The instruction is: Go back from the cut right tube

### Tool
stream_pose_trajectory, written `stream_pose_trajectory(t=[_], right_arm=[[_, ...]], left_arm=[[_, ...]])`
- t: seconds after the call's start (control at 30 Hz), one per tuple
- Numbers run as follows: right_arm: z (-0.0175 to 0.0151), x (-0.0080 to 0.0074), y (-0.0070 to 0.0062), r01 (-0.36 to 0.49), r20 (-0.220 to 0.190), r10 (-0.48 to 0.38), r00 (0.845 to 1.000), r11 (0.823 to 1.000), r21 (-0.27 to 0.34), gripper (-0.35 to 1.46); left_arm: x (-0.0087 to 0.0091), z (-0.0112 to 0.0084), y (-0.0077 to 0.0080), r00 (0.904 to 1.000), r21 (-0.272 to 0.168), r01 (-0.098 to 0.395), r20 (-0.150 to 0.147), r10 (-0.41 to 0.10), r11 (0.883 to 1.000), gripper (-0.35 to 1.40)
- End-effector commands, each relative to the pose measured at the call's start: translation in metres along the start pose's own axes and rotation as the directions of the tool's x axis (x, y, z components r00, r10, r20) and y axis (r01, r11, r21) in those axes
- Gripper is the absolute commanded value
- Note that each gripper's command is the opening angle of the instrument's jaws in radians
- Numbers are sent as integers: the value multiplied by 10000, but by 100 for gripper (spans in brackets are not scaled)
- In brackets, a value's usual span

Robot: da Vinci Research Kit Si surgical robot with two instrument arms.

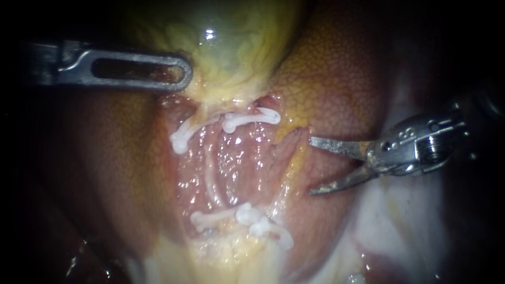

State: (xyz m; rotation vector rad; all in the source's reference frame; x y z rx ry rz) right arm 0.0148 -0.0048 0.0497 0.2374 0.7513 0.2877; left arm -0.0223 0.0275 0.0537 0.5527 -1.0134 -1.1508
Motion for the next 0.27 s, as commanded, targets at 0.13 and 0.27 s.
stream_pose_trajectory(t=[0.13, 0.27], right_arm=[[0, 0, 0, 5, -1, -5, 10000, 10000, 0, 145], [0, 0, 0, 6, -13, -5, 10000, 10000, 28, 145]], left_arm=[[0, 0, 1, 10000, 15, 1, -12, -1, 10000, -35], [-1, -1, 1, 10000, 20, 2, -16, -2, 10000, -35]])
